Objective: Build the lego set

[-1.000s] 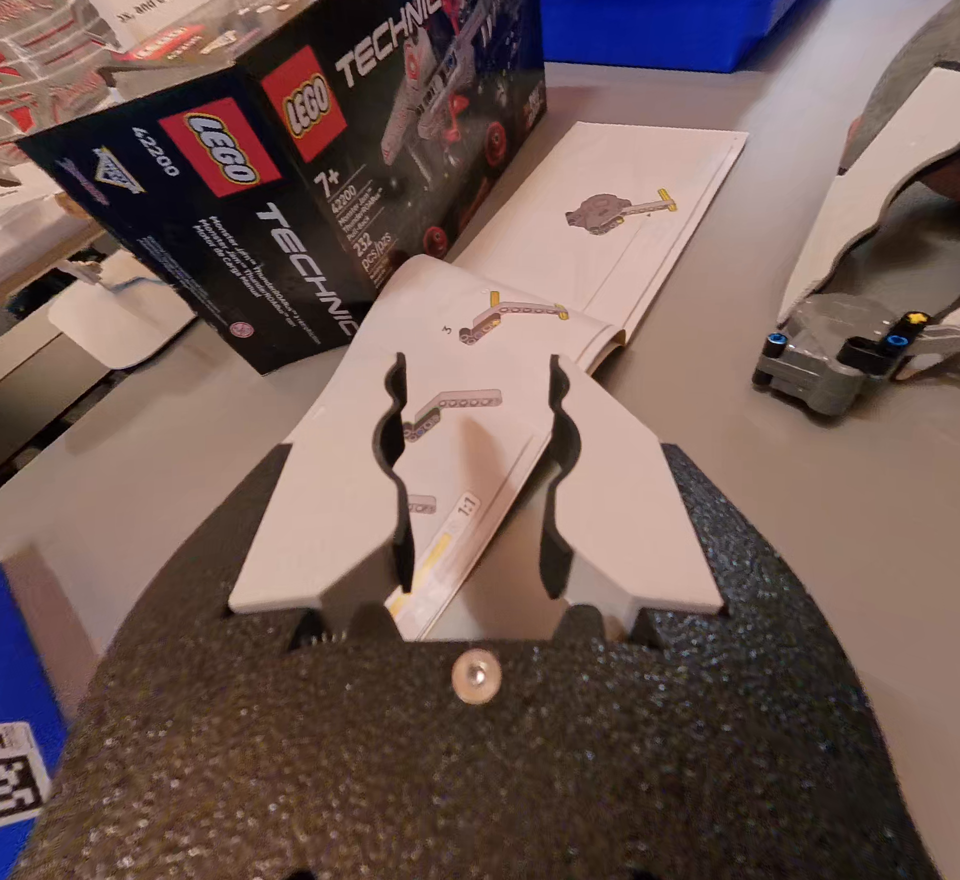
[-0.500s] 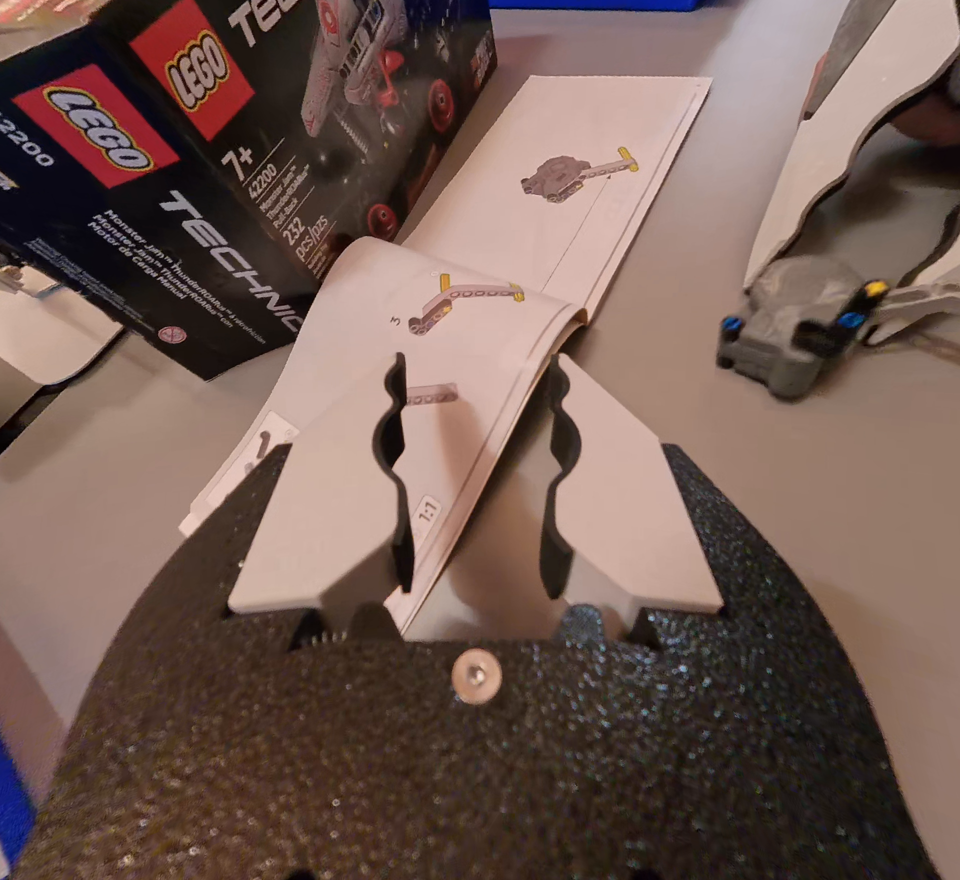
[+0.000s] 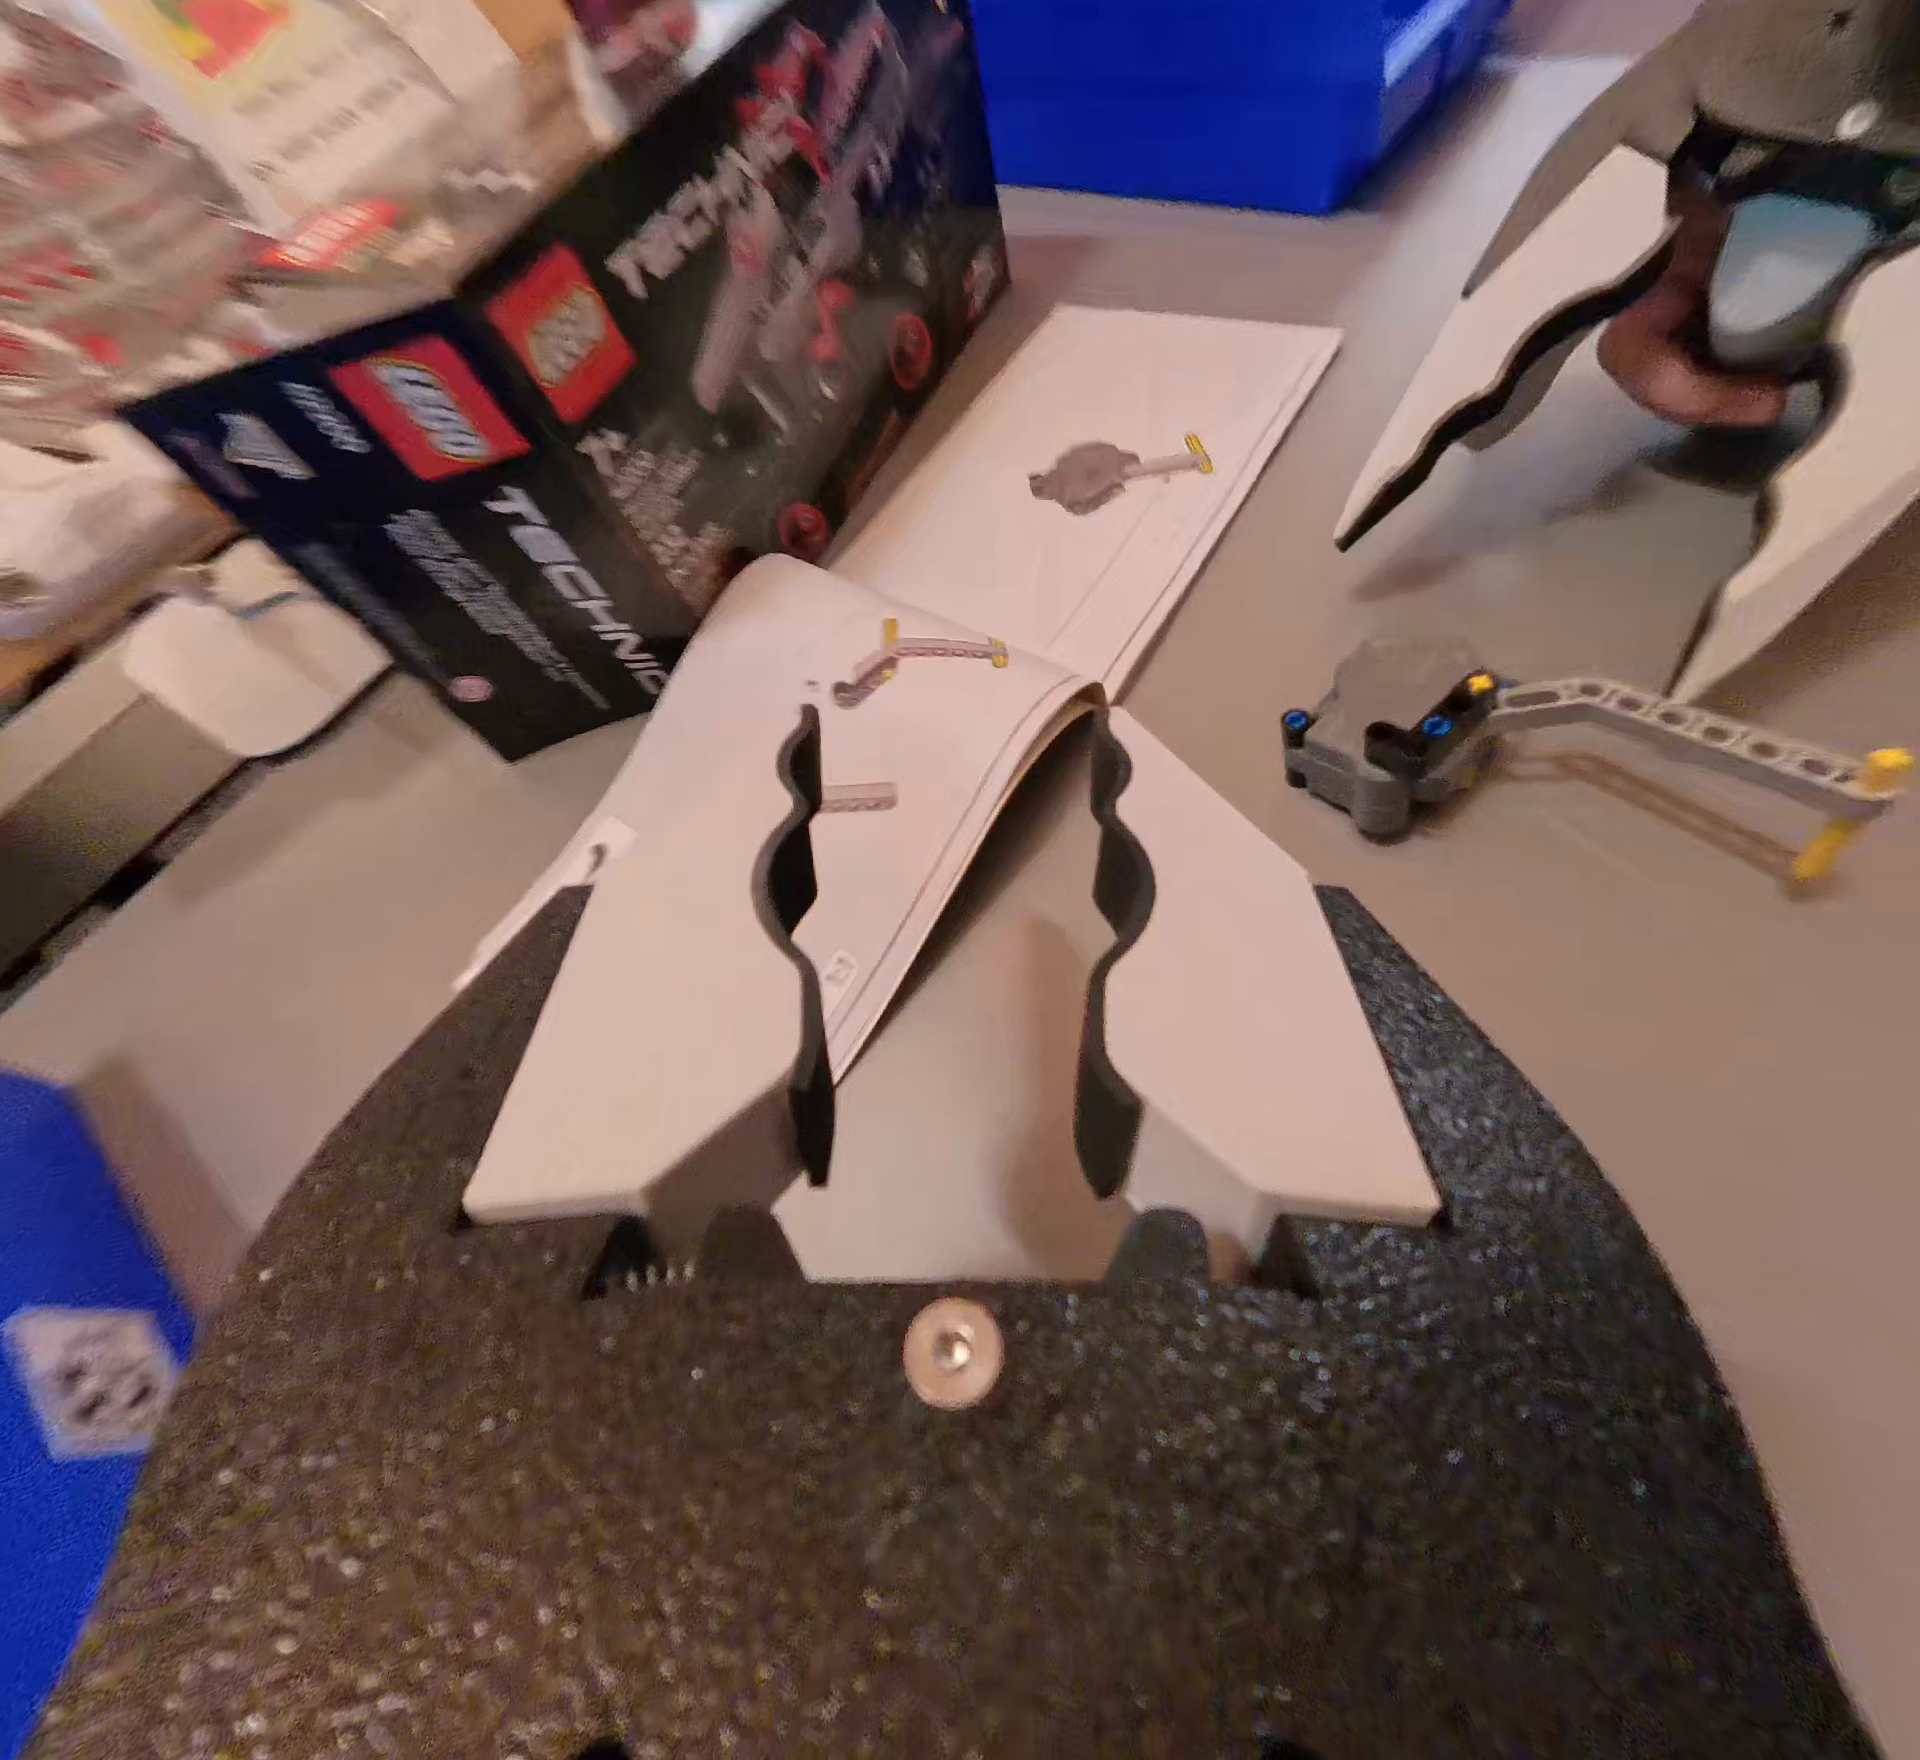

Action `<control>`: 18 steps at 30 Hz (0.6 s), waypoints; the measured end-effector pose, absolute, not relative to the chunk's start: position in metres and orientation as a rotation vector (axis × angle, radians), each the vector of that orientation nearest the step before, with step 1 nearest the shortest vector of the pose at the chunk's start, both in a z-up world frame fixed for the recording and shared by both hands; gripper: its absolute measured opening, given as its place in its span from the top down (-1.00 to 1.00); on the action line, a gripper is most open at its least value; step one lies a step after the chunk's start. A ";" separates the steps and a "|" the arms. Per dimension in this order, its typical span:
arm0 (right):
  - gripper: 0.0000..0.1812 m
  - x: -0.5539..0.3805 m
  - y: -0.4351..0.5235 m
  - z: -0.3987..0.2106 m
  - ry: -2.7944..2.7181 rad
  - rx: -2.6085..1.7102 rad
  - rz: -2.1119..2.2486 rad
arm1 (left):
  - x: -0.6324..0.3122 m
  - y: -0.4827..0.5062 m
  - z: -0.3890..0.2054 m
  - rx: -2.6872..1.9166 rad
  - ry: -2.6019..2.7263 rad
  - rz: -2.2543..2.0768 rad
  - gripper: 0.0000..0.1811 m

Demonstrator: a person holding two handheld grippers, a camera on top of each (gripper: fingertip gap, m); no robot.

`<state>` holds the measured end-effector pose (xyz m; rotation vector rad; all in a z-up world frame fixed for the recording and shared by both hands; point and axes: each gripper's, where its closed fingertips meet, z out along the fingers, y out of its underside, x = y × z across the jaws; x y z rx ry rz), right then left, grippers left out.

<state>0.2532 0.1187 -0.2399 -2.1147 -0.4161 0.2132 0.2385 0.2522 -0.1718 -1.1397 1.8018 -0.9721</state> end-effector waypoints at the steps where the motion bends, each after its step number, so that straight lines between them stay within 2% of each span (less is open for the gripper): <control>1: 0.11 0.259 0.117 -0.239 -0.386 -2.112 0.183 | 0.228 0.259 -0.157 -1.142 1.762 -0.969 0.48; 4: 0.13 0.282 0.112 -0.244 -0.303 -2.151 0.042 | 0.186 0.302 -0.118 -1.160 1.651 -0.891 0.51; 7: 0.16 0.292 0.111 -0.245 -0.251 -2.162 -0.039 | 0.135 0.378 -0.106 -1.307 1.562 -0.685 0.51; 12: 0.15 0.296 0.108 -0.258 -0.237 -2.247 -0.066 | 0.061 0.496 -0.144 -1.668 1.579 -0.344 0.54; 18: 0.16 0.296 0.108 -0.262 -0.193 -2.281 0.033 | 0.081 0.504 -0.184 -1.790 1.895 -0.397 0.64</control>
